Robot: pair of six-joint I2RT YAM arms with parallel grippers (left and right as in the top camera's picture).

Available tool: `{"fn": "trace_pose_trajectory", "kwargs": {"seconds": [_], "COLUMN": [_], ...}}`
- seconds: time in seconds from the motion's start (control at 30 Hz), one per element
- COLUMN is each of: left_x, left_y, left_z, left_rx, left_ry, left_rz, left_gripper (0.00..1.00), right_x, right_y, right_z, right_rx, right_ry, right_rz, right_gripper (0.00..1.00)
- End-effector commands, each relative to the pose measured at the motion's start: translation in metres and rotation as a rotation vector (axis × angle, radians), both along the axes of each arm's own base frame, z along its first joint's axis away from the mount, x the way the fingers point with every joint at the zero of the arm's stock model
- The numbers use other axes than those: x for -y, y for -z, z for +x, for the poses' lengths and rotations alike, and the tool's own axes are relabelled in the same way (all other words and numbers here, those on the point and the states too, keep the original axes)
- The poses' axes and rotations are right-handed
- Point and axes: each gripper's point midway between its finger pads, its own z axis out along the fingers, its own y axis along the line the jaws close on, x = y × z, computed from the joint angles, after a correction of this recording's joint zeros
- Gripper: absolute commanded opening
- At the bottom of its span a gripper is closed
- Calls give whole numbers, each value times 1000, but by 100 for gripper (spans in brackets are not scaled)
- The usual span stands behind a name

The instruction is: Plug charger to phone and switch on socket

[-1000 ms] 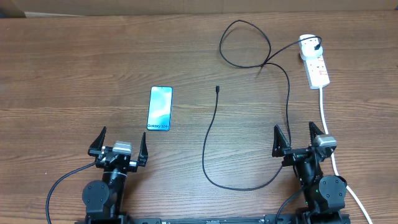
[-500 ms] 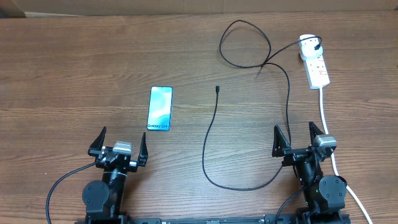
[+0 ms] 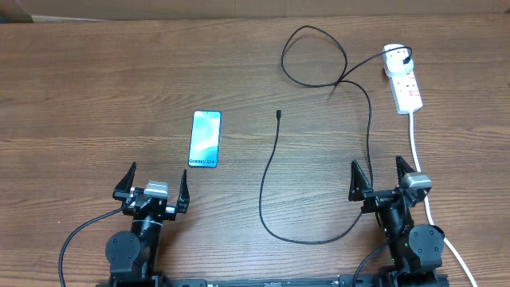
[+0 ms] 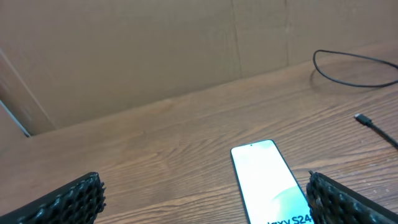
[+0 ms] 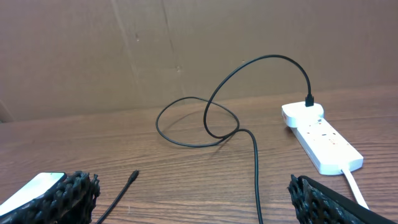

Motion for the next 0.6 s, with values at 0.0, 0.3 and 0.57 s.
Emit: {"fn": "trace_pose_trajectory", "kwargs": {"seconds": [0.0, 0.3, 0.57], "left_x": [-2, -2, -2], "left_y": [-3, -26, -49], "left_z": [0, -4, -11], "left_rx": [7, 44, 52], "left_ry": [-14, -14, -14], "left_rz": [-66, -103, -125], "left_gripper": [99, 100, 100], "right_x": [-1, -1, -1], "right_y": [1, 1, 1], "right_z": [0, 0, 0], "right_rx": [7, 7, 7], "right_ry": [-3, -3, -3], "right_rz": [0, 0, 0], "right_gripper": [100, 100, 100]}}
